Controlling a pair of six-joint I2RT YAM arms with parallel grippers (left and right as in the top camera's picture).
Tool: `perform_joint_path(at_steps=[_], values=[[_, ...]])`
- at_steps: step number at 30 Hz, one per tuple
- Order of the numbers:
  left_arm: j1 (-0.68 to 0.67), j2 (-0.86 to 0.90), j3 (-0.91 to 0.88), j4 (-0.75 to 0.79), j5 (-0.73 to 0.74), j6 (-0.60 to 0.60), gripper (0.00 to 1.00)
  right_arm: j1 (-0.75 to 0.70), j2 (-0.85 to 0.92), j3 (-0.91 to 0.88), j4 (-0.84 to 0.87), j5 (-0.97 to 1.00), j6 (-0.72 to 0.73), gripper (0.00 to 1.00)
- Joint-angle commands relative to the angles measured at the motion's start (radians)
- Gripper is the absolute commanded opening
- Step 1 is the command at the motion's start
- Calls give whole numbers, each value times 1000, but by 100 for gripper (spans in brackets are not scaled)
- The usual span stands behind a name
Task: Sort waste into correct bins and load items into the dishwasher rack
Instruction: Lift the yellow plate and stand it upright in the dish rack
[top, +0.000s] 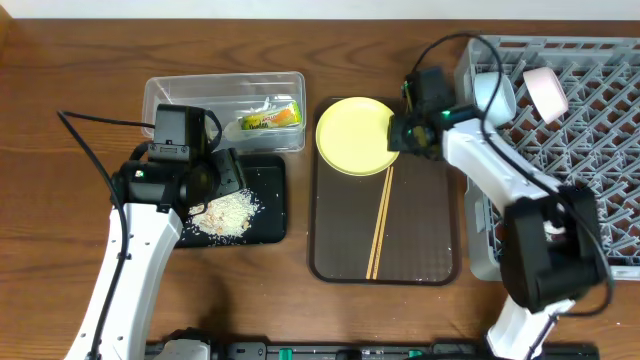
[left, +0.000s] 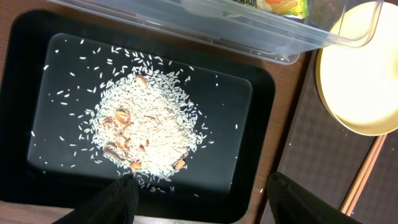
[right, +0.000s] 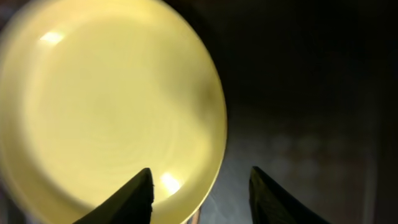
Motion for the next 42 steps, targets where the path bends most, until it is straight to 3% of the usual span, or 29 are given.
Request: perform_joint_path(at_steps=[1, 5, 9, 15, 26, 34, 42], values=[[4, 2, -1, -2, -12, -13, 69, 18, 63, -10, 9, 31, 101, 45], [4, 2, -1, -2, -12, -13, 69, 19, 105, -10, 37, 30, 157, 29], [4, 2, -1, -2, -11, -13, 69, 18, 96, -10, 86, 31, 171, 1], [4, 2, -1, -3, -11, -13, 69, -13, 13, -5, 137, 80, 160, 1], [4, 2, -1, -3, -11, -13, 69, -157, -377, -4, -18, 232, -182, 1], [4, 2, -1, -2, -12, -13, 69, -298, -576, -4, -83, 536, -431, 1], [4, 2, -1, -2, -12, -13, 69, -349, -606, -5, -139, 874, -595, 1]])
